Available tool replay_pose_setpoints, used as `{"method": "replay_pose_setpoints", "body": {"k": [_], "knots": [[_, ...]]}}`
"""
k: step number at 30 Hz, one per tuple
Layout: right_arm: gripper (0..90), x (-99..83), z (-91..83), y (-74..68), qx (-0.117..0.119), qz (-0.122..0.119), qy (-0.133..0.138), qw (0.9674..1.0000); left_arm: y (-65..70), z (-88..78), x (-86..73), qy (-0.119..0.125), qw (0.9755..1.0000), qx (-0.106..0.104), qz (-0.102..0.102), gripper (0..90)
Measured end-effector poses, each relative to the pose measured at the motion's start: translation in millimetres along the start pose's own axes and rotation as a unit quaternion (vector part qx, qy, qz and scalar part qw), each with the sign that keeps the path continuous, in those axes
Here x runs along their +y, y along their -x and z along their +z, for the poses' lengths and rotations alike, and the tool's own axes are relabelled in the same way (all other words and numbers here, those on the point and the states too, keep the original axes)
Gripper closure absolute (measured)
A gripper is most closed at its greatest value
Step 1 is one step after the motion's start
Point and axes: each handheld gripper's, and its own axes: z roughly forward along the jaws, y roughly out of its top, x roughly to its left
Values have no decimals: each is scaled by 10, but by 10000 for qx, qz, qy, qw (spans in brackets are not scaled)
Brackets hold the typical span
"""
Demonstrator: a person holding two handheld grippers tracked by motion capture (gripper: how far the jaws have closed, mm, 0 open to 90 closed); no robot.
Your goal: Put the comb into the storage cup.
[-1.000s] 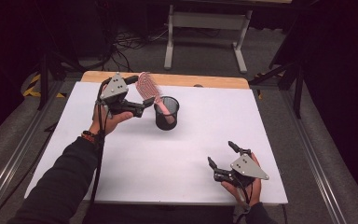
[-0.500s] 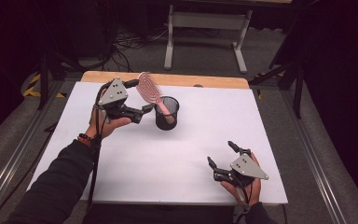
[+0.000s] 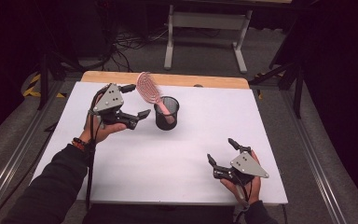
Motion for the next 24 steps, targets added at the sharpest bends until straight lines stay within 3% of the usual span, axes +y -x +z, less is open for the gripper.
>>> {"method": "replay_pose_setpoints", "body": {"k": [10,13,17,20,24], "knots": [[136,95,77,8,23,-82,63,9999,15,-90,-42,-7,10000,-38,37,84],[130,141,104,17,41,-103,98,9999,31,-105,-37,-73,9998,20,190,84],[120,186,159,27,41,-86,130,9999,48,-125,-37,-85,9997,-26,239,82],[118,205,203,32,57,-82,135,9999,62,-165,-34,-20,9998,-66,185,82],[104,227,246,38,34,-16,158,9999,119,-185,-39,-149,9989,-37,442,83]]}}
